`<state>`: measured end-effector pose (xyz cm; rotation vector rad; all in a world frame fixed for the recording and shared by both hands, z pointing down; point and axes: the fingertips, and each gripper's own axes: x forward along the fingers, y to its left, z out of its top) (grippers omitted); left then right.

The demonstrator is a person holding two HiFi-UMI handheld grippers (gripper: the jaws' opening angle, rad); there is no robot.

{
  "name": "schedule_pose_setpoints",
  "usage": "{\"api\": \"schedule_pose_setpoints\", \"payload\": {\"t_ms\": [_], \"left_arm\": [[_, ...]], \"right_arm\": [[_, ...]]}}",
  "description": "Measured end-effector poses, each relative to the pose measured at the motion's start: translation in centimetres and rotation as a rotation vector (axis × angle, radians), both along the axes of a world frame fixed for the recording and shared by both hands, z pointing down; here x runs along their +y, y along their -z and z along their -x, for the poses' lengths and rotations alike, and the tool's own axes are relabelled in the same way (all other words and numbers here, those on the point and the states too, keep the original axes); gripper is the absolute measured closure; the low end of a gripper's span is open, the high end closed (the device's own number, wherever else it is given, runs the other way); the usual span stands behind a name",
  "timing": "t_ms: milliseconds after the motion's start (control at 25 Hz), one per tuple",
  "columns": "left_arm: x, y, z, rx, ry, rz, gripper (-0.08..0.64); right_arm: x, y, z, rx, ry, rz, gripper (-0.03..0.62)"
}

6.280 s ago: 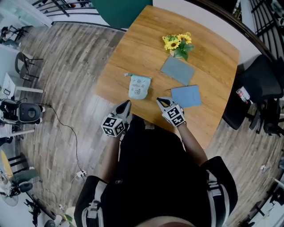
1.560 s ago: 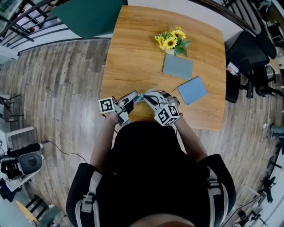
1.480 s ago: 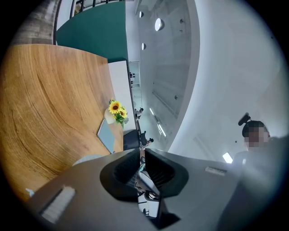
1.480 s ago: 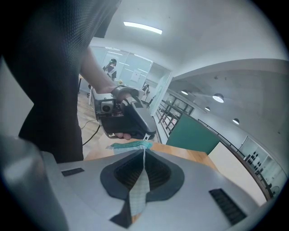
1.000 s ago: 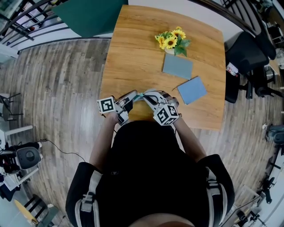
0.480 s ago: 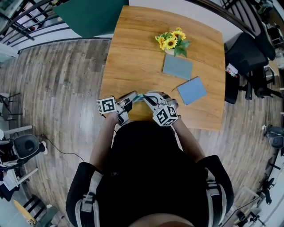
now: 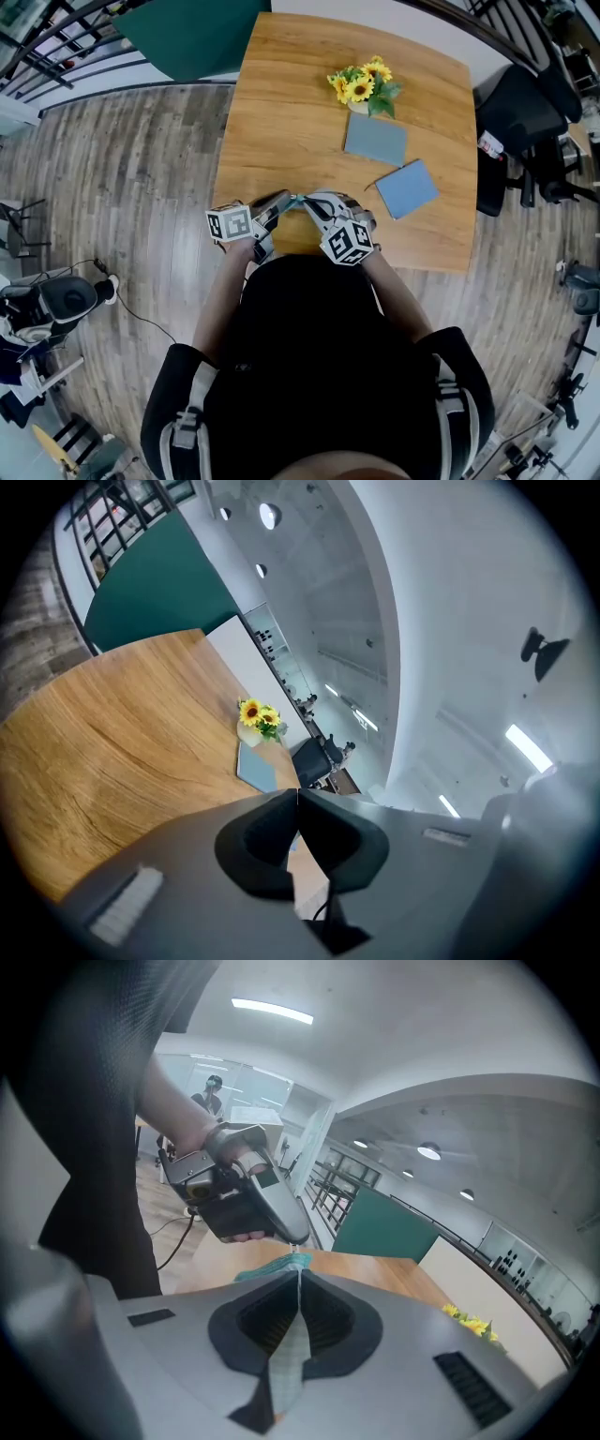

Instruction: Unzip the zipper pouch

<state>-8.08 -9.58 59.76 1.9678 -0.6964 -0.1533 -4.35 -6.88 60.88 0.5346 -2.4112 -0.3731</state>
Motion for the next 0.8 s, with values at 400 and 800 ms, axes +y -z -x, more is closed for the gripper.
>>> {"api": "schedule_pose_setpoints", "payload": {"t_ms": [400,800], "left_arm": [[0.1,3.2,-0.5,0.055,-0.05,-0.121,0.565],[0.9,3.4,-1.0,-0.017,-0.135,-0.162,0.565]], "right_arm": [[0.7,1.4,0.3,-0.146,0.048,0.12,0.489],[0.3,2.6,1.1,-0.28,0.026,0.208,0.446]]}}
